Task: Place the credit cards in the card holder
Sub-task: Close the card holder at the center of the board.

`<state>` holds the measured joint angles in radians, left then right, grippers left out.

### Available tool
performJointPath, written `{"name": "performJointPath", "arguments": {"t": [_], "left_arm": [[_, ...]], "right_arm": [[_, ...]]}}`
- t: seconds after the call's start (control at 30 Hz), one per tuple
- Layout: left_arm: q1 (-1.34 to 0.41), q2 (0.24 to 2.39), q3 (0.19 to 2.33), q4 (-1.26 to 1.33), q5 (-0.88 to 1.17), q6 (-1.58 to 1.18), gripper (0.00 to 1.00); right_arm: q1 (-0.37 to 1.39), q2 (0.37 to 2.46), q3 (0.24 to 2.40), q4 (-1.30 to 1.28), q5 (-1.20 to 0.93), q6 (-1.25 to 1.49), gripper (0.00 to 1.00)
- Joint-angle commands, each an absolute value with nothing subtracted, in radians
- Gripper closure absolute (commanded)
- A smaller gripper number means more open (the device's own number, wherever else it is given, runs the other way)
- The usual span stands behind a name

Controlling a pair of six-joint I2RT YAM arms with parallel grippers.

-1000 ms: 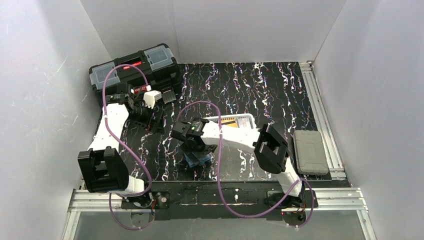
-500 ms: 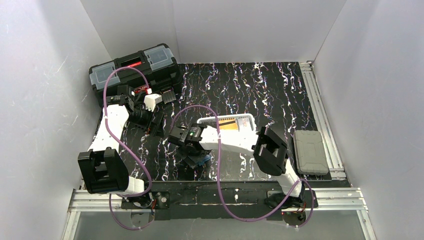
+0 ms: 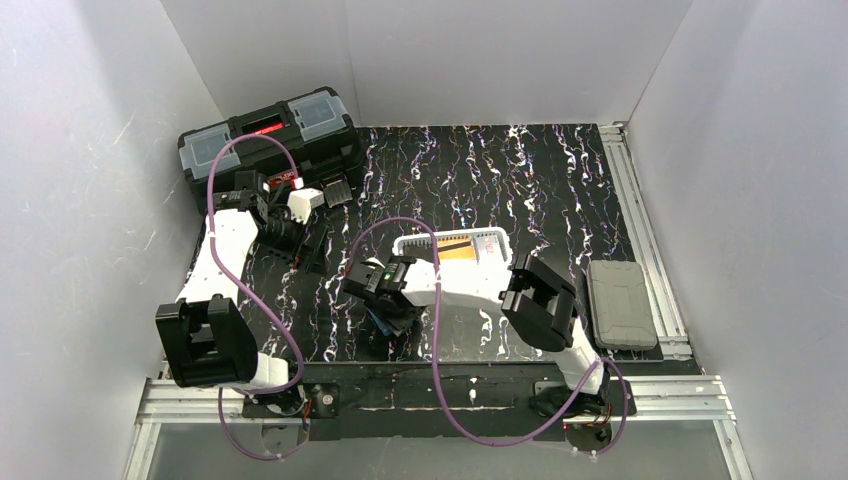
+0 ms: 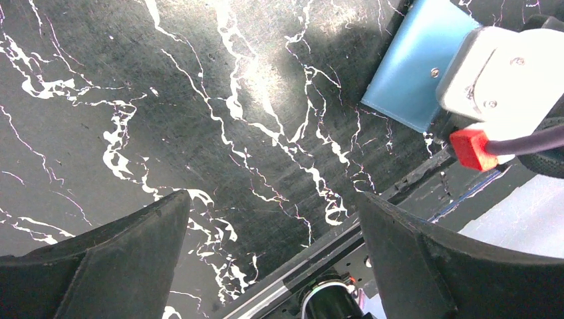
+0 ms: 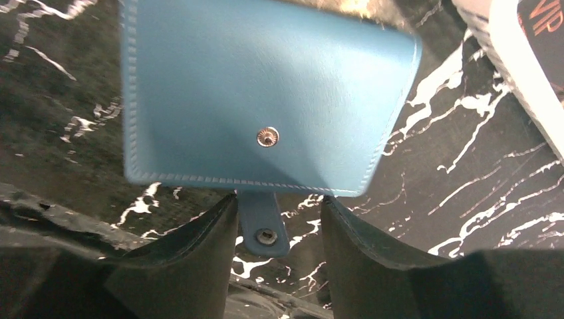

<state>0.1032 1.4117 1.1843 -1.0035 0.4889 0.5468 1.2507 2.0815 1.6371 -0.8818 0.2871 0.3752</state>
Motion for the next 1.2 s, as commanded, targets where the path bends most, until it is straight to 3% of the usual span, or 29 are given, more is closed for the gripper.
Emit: {"name": "performJointPath", "arguments": {"t": [0.0,0.17,0.63,0.97,1.1,1.17], "left_arm": [[0.107,1.394,1.18,-1.039,0.496,0.549,0.02],[0.107,1.392,1.171,-1.045,0.492,0.556,0.02],[0.107,1.354,1.119,-1.026,0.501,0.58,0.02],[0.104,1.053,1.013,-0.911,0.658,0.774,0.02],[0.105,0.962,1.041,-1.019,0.758,0.995,0.02],[0.104,0.902,1.034,-1.037,0.801,0.964,0.02]], "right_arm": [[1.249,2.005,1.594,-0.857,0.366,0.397,0.45],[1.242,1.984,1.55,-0.846,0.399,0.4,0.5],[1.174,1.889,1.402,-0.801,0.426,0.39,0.5],[1.125,1.867,1.441,-0.807,0.309,0.412,0.5],[1.089,1.83,1.431,-0.787,0.243,0.44,0.51],[1.082,1.809,1.437,-0.793,0.232,0.447,0.51]]}}
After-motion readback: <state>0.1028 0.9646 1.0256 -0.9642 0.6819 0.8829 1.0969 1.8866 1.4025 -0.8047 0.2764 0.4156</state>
